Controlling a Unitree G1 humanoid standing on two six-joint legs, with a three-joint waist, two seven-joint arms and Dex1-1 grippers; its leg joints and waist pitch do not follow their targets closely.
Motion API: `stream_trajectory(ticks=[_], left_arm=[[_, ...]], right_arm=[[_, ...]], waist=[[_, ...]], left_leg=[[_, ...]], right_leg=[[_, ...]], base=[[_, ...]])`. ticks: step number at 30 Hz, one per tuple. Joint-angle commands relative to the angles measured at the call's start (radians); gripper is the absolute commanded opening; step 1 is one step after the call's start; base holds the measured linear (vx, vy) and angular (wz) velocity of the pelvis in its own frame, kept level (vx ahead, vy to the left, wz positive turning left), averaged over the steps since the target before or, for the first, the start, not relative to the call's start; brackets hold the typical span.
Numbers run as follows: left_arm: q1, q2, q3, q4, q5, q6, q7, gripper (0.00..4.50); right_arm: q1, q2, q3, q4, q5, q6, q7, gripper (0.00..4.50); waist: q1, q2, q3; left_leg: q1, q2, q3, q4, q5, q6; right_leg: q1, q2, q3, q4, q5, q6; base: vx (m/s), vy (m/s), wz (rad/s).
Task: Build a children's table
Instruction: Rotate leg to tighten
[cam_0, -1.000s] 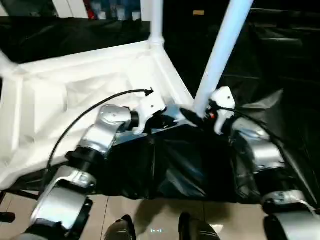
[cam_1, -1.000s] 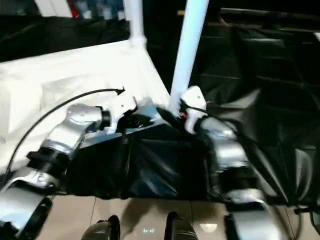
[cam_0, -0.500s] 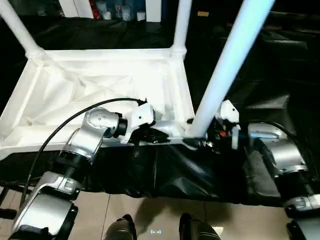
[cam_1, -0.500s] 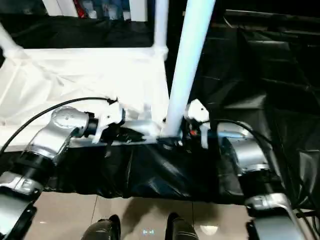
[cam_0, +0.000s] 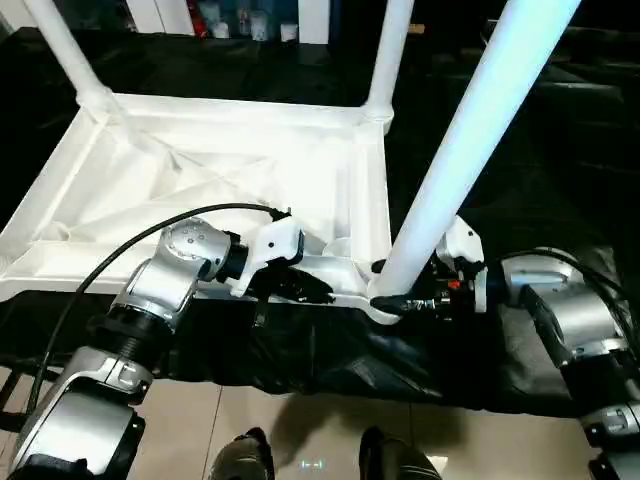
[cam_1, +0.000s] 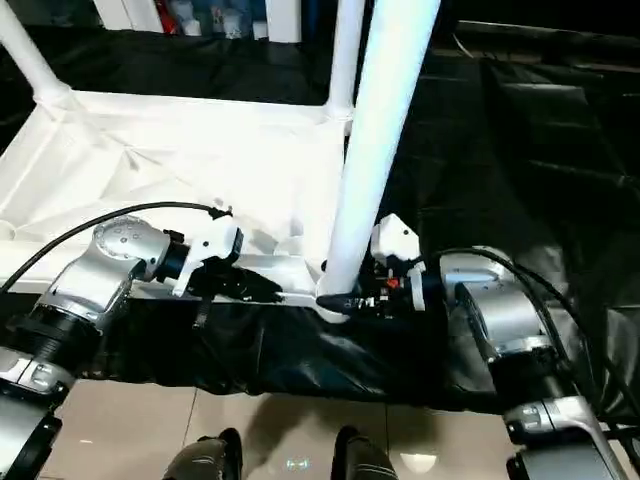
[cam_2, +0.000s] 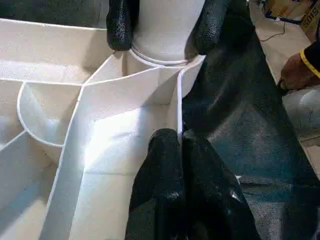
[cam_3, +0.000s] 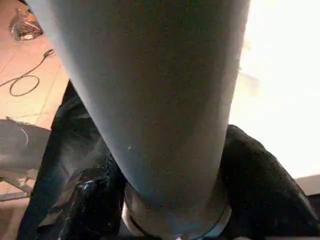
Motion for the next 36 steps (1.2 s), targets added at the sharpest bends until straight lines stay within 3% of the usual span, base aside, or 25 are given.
stream_trajectory(ticks=[1, 4, 6, 7, 9, 10, 14, 15, 18, 20, 22, 25, 27, 30, 32, 35, 36], left_arm=[[0.023, -0.013, -0.025, 0.027, 0.015, 0.025, 0.028, 0.00], [-0.003, -0.055, -0.014, 0.067, 0.043, 0.035, 0.137, 0.00], [-0.042, -0.110, 0.003, 0.124, 0.075, 0.051, 0.279, 0.00], [-0.054, -0.129, 0.009, 0.140, 0.081, 0.058, 0.321, 0.00], [-0.061, -0.141, 0.013, 0.150, 0.084, 0.064, 0.347, 0.00], [-0.080, -0.176, 0.023, 0.172, 0.088, 0.080, 0.416, 0.00], [-0.102, -0.216, 0.035, 0.202, 0.098, 0.091, 0.499, 0.00], [-0.116, -0.245, 0.041, 0.224, 0.104, 0.089, 0.556, 0.00], [-0.144, -0.297, 0.047, 0.273, 0.131, 0.062, 0.650, 0.00], [-0.141, -0.311, 0.045, 0.268, 0.131, 0.057, 0.654, 0.00], [-0.128, -0.321, 0.019, 0.251, 0.142, 0.025, 0.638, 0.00], [-0.122, -0.319, 0.005, 0.248, 0.147, 0.009, 0.620, 0.00], [-0.114, -0.315, 0.000, 0.251, 0.148, -0.010, 0.600, 0.00], [-0.109, -0.307, -0.002, 0.255, 0.153, -0.029, 0.585, 0.00], [-0.105, -0.302, -0.003, 0.256, 0.155, -0.035, 0.579, 0.00], [-0.098, -0.288, -0.001, 0.258, 0.161, -0.050, 0.570, 0.00], [-0.092, -0.281, -0.002, 0.259, 0.164, -0.057, 0.566, 0.00]], right_arm=[[0.039, 0.020, 0.047, -0.006, 0.020, 0.039, 0.035, 2.38], [0.036, 0.077, 0.022, 0.028, 0.003, 0.039, -0.092, 2.36], [-0.006, 0.172, -0.048, 0.122, -0.018, 0.049, -0.328, 2.34], [-0.017, 0.197, -0.069, 0.147, -0.022, 0.045, -0.394, 2.34], [-0.023, 0.214, -0.083, 0.161, -0.024, 0.043, -0.436, 2.29], [-0.035, 0.256, -0.116, 0.185, -0.021, 0.053, -0.533, 2.18], [-0.047, 0.306, -0.144, 0.209, -0.032, 0.057, -0.649, 2.07], [-0.064, 0.351, -0.162, 0.242, -0.049, 0.045, -0.766, 2.05], [-0.104, 0.450, -0.194, 0.314, -0.097, 0.015, -0.995, 2.04], [-0.115, 0.479, -0.190, 0.328, -0.110, -0.006, -1.041, 2.04], [-0.130, 0.526, -0.167, 0.336, -0.138, -0.047, -1.094, 2.57], [-0.131, 0.536, -0.159, 0.333, -0.147, -0.054, -1.108, 2.76], [-0.133, 0.547, -0.167, 0.334, -0.149, -0.062, -1.108, 3.15], [-0.136, 0.541, -0.180, 0.336, -0.148, -0.069, -1.114, 3.20], [-0.131, 0.526, -0.181, 0.324, -0.148, -0.071, -1.111, 3.60], [-0.085, 0.480, -0.175, 0.242, -0.151, -0.063, -1.069, 3.62], [-0.047, 0.444, -0.172, 0.187, -0.153, -0.056, -1.044, 3.87]], waist=[[0.001, -0.012, -0.066], [0.003, -0.012, -0.059], [-0.001, -0.013, -0.052], [-0.005, -0.013, -0.052], [-0.011, -0.015, -0.049], [-0.019, -0.013, -0.046], [-0.028, -0.010, -0.051], [-0.027, -0.009, -0.052], [-0.037, -0.006, -0.050], [-0.035, -0.003, -0.051], [-0.034, -0.004, -0.052], [-0.034, -0.003, -0.054], [-0.033, -0.003, -0.055], [-0.032, -0.003, -0.056], [-0.032, -0.004, -0.057], [-0.028, -0.003, -0.057], [-0.026, -0.006, -0.060]], left_leg=[[0.009, 0.052, -0.014, -0.047, -0.154, 0.119], [0.010, 0.051, -0.014, -0.051, -0.193, 0.099], [0.011, 0.047, -0.019, -0.056, -0.256, 0.065], [0.014, 0.044, -0.028, -0.061, -0.290, 0.030], [0.015, 0.042, -0.035, -0.065, -0.312, 0.015], [0.012, 0.041, -0.039, -0.069, -0.328, 0.018], [0.013, 0.043, -0.038, -0.074, -0.332, 0.026], [0.012, 0.043, -0.038, -0.075, -0.327, 0.027], [0.014, 0.040, -0.042, -0.078, -0.371, -0.006], [0.015, 0.040, -0.043, -0.079, -0.378, -0.001], [0.015, 0.041, -0.038, -0.079, -0.375, 0.007], [0.016, 0.042, -0.033, -0.078, -0.364, 0.018], [0.013, 0.041, -0.031, -0.078, -0.351, 0.026], [0.013, 0.040, -0.030, -0.078, -0.342, 0.031], [0.014, 0.040, -0.028, -0.076, -0.334, 0.034], [0.015, 0.041, -0.026, -0.074, -0.323, 0.040], [0.017, 0.042, -0.024, -0.072, -0.314, 0.046]], right_leg=[[0.062, -0.058, 0.045, -0.049, -0.210, -0.280], [0.058, -0.060, 0.046, -0.059, -0.284, -0.260], [0.049, -0.064, 0.048, -0.074, -0.423, -0.222], [0.051, -0.068, 0.045, -0.082, -0.530, -0.190], [0.049, -0.071, 0.043, -0.091, -0.604, -0.154], [0.048, -0.071, 0.042, -0.098, -0.648, -0.122], [0.046, -0.064, 0.040, -0.098, -0.558, -0.137], [0.048, -0.065, 0.040, -0.097, -0.544, -0.140], [0.042, -0.066, 0.036, -0.101, -0.575, -0.137], [0.044, -0.069, 0.037, -0.104, -0.570, -0.130], [0.041, -0.066, 0.040, -0.103, -0.524, -0.138], [0.042, -0.063, 0.043, -0.097, -0.464, -0.154], [0.047, -0.062, 0.044, -0.094, -0.432, -0.165], [0.047, -0.063, 0.044, -0.094, -0.441, -0.164], [0.046, -0.063, 0.046, -0.094, -0.434, -0.168], [0.045, -0.062, 0.047, -0.092, -0.423, -0.167], [0.046, -0.060, 0.048, -0.091, -0.407, -0.165]], base=[[0.000, 0.000, 0.00], [0.000, 0.000, 0.00], [-0.028, -0.003, -0.01], [-0.055, -0.006, -0.01], [-0.072, 0.003, -0.03], [-0.068, 0.010, -0.04], [0.000, 0.000, 0.00], [0.000, 0.000, 0.00], [0.000, 0.000, 0.00], [0.000, 0.000, 0.00], [0.000, 0.000, 0.00], [0.000, 0.000, 0.00], [0.000, 0.000, 0.00], [0.000, 0.000, 0.00], [0.000, 0.000, 0.00], [0.000, 0.000, 0.00], [0.000, 0.000, 0.00]])
